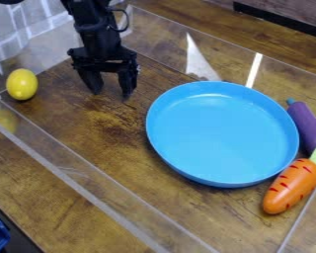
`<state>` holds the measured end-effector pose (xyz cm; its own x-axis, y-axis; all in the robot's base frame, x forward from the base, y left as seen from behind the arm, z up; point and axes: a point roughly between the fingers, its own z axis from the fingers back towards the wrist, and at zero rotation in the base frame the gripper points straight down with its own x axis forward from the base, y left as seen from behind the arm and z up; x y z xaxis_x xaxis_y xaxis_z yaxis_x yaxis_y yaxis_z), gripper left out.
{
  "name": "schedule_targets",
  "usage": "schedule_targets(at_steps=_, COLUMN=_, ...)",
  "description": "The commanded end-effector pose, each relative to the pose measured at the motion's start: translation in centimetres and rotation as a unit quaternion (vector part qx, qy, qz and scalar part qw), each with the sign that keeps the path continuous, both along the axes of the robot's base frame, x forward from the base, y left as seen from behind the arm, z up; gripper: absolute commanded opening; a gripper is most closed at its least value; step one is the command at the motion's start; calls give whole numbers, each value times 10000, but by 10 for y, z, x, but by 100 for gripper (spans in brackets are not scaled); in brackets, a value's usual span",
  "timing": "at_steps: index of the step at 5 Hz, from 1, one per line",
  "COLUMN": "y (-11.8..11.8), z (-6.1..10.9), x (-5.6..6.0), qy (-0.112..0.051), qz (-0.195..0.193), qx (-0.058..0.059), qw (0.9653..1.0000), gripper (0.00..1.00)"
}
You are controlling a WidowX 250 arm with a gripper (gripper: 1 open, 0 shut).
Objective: Put the lemon on the blue tray
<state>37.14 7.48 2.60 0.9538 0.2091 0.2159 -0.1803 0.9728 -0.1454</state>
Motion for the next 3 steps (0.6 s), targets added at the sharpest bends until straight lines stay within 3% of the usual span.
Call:
schedule_targets(at_steps=1, y=13, z=18, x=-6, qy=-194, qz=-76, qx=125, qw=9997, gripper=100)
schedule_targets(at_steps=2, y=22, z=23, x=-18, qy=-186, qz=-151, qx=178, qw=9996, gripper=100)
schedule_targets(at_steps=3, y=37, z=44, x=-28, qy=-263, qz=-171, qx=274, qw=9991, gripper=100)
